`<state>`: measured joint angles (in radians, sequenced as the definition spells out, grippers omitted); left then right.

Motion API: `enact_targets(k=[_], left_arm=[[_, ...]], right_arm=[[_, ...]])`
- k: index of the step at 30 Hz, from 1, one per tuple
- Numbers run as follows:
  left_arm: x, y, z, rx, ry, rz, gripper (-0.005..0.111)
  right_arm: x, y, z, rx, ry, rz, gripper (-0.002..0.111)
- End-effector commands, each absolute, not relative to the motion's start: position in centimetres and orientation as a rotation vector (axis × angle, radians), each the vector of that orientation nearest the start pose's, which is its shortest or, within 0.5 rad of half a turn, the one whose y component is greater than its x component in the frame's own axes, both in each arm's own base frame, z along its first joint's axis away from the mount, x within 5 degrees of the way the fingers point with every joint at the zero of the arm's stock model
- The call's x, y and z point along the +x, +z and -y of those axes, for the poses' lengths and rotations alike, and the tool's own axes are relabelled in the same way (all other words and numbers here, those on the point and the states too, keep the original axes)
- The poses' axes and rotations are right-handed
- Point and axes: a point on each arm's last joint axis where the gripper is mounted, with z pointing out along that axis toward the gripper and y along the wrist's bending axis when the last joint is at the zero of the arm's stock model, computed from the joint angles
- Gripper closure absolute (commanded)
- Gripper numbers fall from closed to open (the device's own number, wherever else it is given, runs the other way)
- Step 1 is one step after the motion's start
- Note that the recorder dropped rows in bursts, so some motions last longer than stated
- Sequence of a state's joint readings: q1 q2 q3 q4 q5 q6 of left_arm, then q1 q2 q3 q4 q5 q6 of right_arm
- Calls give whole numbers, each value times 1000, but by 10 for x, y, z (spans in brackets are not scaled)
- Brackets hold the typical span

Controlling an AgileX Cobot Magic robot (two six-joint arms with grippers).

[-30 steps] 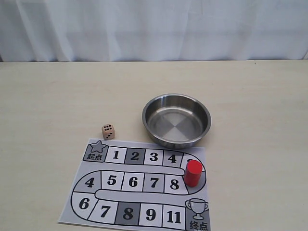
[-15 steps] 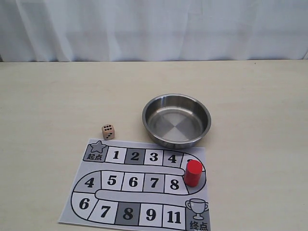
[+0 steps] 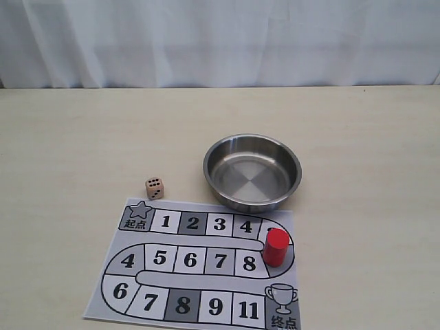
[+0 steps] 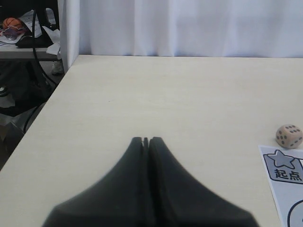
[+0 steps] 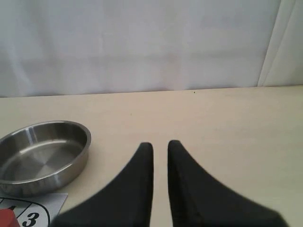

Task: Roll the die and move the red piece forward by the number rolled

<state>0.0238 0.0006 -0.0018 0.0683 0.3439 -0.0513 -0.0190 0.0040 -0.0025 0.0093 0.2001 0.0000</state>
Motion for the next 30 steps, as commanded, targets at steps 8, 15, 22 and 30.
enact_targets(k=[8,15,22,30], left_arm=[[54,183,-3,-31,42,-1813,107],[54,183,-3,-31,42,-1813,107],[54,183,-3,-31,42,-1813,107],[54,183,-3,-31,42,-1813,107]], right_arm=[[56,196,1,9,-21,-1674,97],[56,196,1,9,-22,-1669,97],[56,196,1,9,-22,-1669,97],[56,196,1,9,-22,-1669,97]])
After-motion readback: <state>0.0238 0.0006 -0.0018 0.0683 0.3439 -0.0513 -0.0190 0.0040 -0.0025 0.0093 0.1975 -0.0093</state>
